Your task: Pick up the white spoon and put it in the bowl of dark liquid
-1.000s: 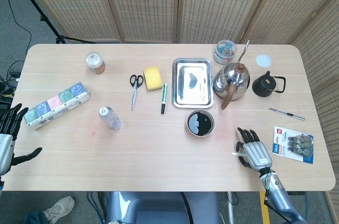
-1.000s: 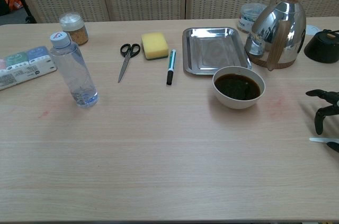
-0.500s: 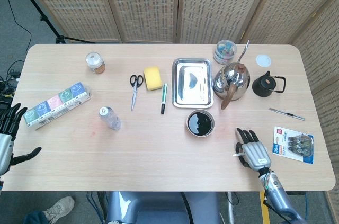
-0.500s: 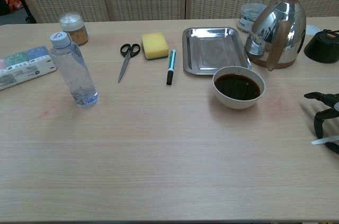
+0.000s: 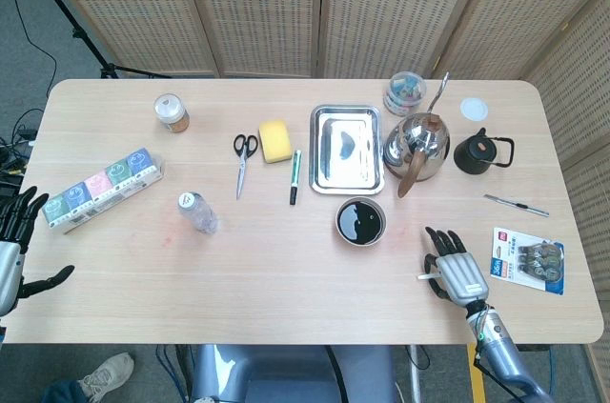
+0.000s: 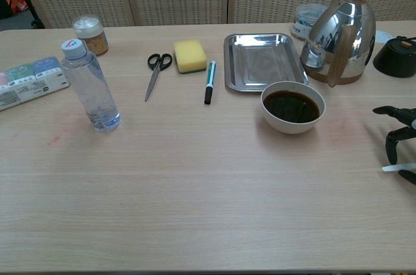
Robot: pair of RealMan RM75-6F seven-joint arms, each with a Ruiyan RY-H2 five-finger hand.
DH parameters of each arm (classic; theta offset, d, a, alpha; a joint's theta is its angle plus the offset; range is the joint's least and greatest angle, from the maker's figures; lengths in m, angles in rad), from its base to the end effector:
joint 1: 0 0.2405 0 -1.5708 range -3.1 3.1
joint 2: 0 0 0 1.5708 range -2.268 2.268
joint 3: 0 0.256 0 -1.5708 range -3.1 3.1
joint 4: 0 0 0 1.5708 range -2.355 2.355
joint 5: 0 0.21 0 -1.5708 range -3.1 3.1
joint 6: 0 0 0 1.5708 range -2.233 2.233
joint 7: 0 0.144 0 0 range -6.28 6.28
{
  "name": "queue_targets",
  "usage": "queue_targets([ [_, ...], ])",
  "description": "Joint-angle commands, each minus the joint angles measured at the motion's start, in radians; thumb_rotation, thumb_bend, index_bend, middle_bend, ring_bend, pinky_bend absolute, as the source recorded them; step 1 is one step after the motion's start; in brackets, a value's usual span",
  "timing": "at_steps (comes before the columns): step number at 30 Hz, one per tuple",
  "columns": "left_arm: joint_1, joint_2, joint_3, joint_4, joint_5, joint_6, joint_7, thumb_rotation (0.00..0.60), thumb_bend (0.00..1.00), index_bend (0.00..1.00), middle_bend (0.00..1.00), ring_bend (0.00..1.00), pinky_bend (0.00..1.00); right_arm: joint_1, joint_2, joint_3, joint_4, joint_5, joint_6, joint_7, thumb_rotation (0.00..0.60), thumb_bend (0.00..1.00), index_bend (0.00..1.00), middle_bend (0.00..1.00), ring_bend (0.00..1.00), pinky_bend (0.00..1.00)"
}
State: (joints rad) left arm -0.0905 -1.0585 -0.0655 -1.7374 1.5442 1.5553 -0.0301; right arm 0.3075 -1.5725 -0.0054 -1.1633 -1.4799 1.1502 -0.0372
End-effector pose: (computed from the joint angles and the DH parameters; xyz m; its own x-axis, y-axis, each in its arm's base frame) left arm -0.2784 0.1833 0.1762 0.3037 -0.0773 0.9496 0.9483 -0.0718 -0.3091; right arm -0.3163 -0.2364 -0.0029 0.4686 -0.2858 0.8359 -0.8821 -0.2032 0.4250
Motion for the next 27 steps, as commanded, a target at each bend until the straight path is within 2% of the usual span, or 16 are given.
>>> queue_targets([
  [1, 0.000, 0.000, 0.000, 0.000, 0.000, 0.000, 0.000, 0.600, 0.00, 0.02, 0.00, 0.00, 0.00, -0.001, 0.018, 0.006, -0.028, -0.016, 0.026, 0.024, 0.600, 0.40, 0.56, 0.00, 0.00, 0.00],
  [7, 0.002, 0.005, -0.002, -0.003, -0.002, 0.003, -0.008, 0.600, 0.00, 0.02, 0.00, 0.00, 0.00, -0.001, 0.068, 0.025, -0.101, -0.046, 0.088, 0.070, 0.600, 0.41, 0.56, 0.00, 0.00, 0.00],
  [12, 0.005, 0.009, -0.001, -0.003, 0.003, 0.009, -0.019, 0.600, 0.00, 0.02, 0.00, 0.00, 0.00, 0.026, 0.131, 0.056, -0.193, -0.052, 0.090, 0.134, 0.600, 0.41, 0.56, 0.00, 0.00, 0.00],
  [16, 0.008, 0.011, 0.001, -0.003, 0.007, 0.012, -0.023, 0.600, 0.00, 0.02, 0.00, 0.00, 0.00, 0.063, 0.181, 0.089, -0.258, -0.057, 0.071, 0.186, 0.600, 0.41, 0.56, 0.00, 0.00, 0.00],
  [21, 0.004, 0.009, -0.001, -0.002, 0.000, 0.003, -0.019, 0.600, 0.00, 0.02, 0.00, 0.00, 0.00, 0.128, 0.243, 0.133, -0.347, -0.037, -0.004, 0.299, 0.600, 0.41, 0.56, 0.00, 0.00, 0.00],
  [27, 0.000, 0.007, -0.004, -0.006, -0.009, -0.006, -0.009, 0.600, 0.00, 0.02, 0.00, 0.00, 0.00, 0.191, 0.275, 0.181, -0.434, 0.003, -0.071, 0.326, 0.600, 0.41, 0.56, 0.00, 0.00, 0.00],
])
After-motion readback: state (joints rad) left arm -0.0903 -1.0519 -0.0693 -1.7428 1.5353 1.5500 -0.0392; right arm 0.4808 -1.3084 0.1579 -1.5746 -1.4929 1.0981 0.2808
